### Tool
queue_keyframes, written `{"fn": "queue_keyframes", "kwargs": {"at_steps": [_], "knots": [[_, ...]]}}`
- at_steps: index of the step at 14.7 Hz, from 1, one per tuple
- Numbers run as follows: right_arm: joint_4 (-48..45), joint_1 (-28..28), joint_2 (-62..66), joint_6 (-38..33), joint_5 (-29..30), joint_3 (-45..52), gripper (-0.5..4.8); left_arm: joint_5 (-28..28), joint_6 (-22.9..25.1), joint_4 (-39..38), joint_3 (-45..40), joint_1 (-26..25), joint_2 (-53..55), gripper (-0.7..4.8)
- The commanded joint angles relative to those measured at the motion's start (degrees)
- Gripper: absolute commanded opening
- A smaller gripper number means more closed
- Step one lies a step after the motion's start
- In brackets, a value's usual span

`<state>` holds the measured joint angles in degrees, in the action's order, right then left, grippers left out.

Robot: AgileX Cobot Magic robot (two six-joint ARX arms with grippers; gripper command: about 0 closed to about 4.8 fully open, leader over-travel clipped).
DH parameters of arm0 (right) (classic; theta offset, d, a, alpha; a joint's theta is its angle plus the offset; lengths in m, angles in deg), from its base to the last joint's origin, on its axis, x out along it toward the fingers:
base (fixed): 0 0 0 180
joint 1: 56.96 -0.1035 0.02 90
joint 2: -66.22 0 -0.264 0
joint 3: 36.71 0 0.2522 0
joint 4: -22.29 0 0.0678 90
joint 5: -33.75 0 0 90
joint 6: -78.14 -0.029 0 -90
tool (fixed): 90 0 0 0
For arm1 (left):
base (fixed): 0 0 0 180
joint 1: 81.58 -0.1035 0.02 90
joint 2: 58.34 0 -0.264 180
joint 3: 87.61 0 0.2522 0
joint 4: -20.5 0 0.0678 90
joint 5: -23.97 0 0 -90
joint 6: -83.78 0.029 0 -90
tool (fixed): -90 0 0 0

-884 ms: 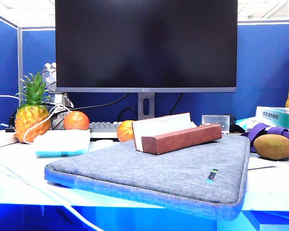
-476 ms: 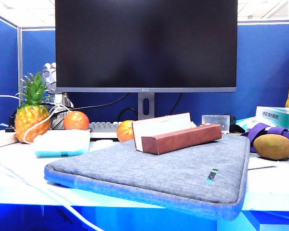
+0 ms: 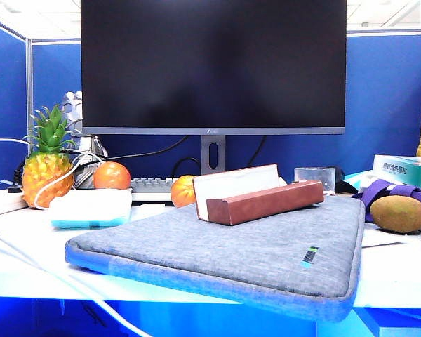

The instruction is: Close the glasses case.

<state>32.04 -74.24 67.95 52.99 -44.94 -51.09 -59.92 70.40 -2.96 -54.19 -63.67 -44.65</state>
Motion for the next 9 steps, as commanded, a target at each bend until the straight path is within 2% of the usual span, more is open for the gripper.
{"fn": "queue_keyframes", "kwargs": {"at_steps": [1,3,6,9], "knots": [[-0.7,0.0,4.9,3.2,-1.8,-5.9,-0.02,2.4,12.0,0.0,12.1,0.0,20.2,3.95],[-0.1,0.0,13.5,8.0,-2.9,-13.0,-0.02,2.6,15.6,-1.0,21.0,0.0,31.8,3.95],[3.9,0.0,31.5,9.7,-2.1,-24.8,-0.01,2.6,21.9,-0.9,30.0,0.0,43.1,3.95],[11.6,0.0,46.6,15.2,5.6,-36.3,-0.01,6.8,24.3,0.3,33.7,0.0,50.4,3.95]]}}
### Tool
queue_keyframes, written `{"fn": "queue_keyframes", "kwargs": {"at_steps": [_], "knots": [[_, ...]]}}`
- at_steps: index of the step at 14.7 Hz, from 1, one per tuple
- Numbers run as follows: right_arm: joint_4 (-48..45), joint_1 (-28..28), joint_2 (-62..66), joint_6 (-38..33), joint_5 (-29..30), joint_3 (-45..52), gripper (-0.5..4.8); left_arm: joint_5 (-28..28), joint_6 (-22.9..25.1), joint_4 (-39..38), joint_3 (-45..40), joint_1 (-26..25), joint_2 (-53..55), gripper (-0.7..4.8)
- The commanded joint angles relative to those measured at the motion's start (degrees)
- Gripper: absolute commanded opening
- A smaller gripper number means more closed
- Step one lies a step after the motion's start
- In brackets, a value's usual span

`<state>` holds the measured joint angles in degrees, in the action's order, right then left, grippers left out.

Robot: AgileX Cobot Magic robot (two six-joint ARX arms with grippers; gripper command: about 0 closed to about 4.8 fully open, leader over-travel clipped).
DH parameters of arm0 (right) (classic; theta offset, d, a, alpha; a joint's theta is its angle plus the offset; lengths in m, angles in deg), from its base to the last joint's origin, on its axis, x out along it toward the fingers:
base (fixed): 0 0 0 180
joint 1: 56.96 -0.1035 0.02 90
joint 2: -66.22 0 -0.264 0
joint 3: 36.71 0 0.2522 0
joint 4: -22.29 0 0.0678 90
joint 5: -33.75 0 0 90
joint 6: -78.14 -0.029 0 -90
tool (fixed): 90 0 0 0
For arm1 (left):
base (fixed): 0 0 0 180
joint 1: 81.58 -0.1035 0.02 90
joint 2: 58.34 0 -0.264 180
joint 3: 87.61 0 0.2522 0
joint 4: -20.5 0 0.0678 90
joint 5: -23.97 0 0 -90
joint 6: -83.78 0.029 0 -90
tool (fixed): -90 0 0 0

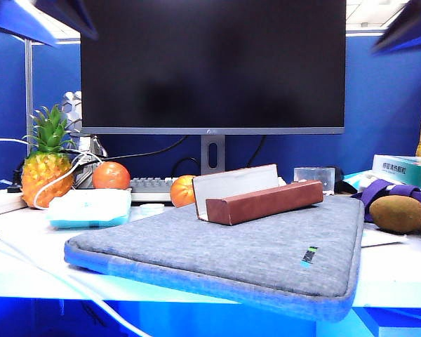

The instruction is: Close the glasses case.

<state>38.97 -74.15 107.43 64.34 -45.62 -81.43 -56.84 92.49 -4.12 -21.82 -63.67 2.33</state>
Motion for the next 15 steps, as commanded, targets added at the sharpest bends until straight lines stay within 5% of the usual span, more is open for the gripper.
{"fn": "queue_keyframes", "kwargs": {"at_steps": [1,5,12,15], "knots": [[6.1,-0.1,14.0,5.8,7.5,-11.0,-0.01,4.9,4.0,3.5,1.4,0.0,7.1,3.94],[8.5,-0.1,25.6,7.0,12.2,-19.6,-0.01,8.6,5.9,4.7,6.4,0.0,20.0,3.94],[10.6,0.0,36.7,9.4,13.7,-21.9,-0.01,10.3,5.7,0.0,36.7,0.0,47.0,3.93],[10.8,0.0,37.1,10.9,13.5,-21.9,-0.01,16.5,3.7,-3.3,45.6,0.0,55.3,3.93]]}}
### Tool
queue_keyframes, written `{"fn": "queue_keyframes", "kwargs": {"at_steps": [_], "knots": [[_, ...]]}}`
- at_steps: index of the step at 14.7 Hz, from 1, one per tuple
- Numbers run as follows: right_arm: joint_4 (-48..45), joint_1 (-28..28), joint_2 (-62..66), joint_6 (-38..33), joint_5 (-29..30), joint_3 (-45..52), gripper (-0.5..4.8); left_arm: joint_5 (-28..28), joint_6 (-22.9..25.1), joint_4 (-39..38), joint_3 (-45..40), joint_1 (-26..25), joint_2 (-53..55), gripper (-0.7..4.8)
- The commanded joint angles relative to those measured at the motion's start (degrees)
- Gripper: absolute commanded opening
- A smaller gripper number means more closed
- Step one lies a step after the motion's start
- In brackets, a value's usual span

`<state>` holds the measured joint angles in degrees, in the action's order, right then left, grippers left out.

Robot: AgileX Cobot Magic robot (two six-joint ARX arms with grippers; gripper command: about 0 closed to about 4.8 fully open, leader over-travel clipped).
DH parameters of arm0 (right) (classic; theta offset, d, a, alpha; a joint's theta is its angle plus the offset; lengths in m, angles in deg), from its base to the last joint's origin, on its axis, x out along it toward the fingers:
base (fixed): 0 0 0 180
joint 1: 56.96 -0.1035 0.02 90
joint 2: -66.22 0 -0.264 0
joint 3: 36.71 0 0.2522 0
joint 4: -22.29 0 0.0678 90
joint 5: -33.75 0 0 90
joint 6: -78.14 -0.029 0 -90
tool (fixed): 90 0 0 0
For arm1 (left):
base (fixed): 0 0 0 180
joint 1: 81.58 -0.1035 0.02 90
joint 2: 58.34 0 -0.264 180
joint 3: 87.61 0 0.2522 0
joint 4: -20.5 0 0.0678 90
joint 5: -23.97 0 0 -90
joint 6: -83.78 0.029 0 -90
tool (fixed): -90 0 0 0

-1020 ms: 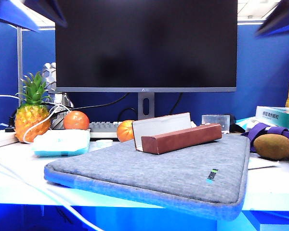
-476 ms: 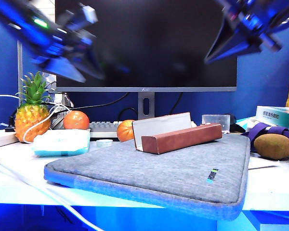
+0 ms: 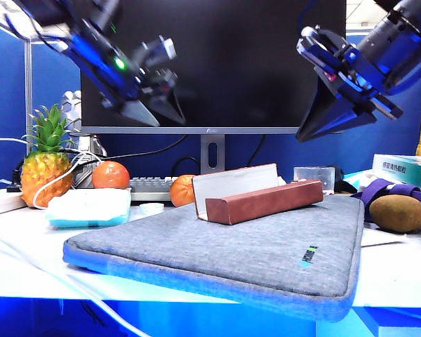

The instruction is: Close the glasses case.

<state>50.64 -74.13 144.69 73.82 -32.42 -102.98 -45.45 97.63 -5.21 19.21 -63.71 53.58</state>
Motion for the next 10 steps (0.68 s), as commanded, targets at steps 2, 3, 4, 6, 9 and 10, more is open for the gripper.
{"fn": "queue_keyframes", "kwargs": {"at_steps": [2,3,4,6,9,10], "knots": [[-0.1,0.0,-0.2,1.4,0.5,-0.3,-0.01,9.8,-2.1,-4.8,9.2,0.0,8.4,3.93],[0.7,0.0,-0.2,1.4,0.5,-0.3,-0.01,10.7,-2.0,-5.7,10.4,0.0,9.8,3.93],[2.0,0.0,-0.2,1.6,0.5,-0.3,-0.01,13.8,-1.8,-7.7,11.3,0.0,10.9,3.88],[3.1,0.0,-0.2,2.5,0.5,-0.3,-0.01,15.9,-1.0,-9.7,11.3,0.0,11.3,3.88],[2.6,0.0,-0.1,2.9,0.5,-0.3,-0.01,18.2,0.0,-14.1,11.3,0.1,11.5,3.88],[2.2,0.0,0.0,2.9,0.5,-0.3,-0.01,18.2,0.8,-14.8,11.3,0.1,11.5,3.88]]}}
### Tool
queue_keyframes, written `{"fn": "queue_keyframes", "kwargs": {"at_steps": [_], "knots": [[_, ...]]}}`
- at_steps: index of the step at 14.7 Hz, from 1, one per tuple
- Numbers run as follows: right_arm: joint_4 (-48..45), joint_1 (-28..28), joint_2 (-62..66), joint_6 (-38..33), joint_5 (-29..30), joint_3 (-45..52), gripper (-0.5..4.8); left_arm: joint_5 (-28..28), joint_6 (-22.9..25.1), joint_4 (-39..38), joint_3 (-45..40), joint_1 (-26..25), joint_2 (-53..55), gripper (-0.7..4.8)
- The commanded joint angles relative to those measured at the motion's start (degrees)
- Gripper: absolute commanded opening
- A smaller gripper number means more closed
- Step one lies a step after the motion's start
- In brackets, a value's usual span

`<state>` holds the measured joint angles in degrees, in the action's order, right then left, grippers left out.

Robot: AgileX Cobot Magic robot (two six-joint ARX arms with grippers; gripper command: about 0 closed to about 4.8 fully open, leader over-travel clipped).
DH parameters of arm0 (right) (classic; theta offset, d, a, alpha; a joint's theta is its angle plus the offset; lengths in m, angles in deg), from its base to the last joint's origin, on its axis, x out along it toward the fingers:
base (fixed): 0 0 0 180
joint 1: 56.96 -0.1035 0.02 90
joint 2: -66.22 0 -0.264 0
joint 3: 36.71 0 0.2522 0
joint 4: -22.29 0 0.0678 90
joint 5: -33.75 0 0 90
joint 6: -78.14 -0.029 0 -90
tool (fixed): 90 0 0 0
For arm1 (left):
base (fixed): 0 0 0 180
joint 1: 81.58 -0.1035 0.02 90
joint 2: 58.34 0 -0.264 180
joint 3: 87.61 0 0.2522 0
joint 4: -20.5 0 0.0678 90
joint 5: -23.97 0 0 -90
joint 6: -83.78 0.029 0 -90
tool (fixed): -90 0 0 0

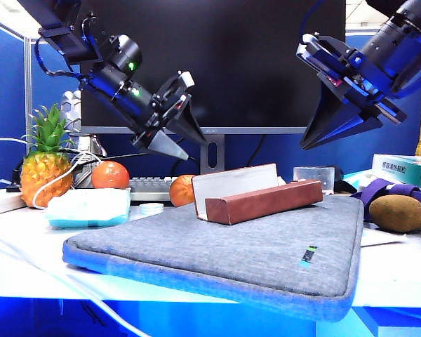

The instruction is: Close the glasses case.

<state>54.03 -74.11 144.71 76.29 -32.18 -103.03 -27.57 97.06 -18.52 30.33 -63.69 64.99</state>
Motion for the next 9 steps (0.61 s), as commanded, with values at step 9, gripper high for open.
{"fn": "queue_keyframes", "kwargs": {"at_steps": [9], "knots": [[-1.3,0.0,0.1,0.4,0.3,-0.3,-0.01,-1.1,4.1,-4.4,0.2,5.5,4.0,3.71]]}}
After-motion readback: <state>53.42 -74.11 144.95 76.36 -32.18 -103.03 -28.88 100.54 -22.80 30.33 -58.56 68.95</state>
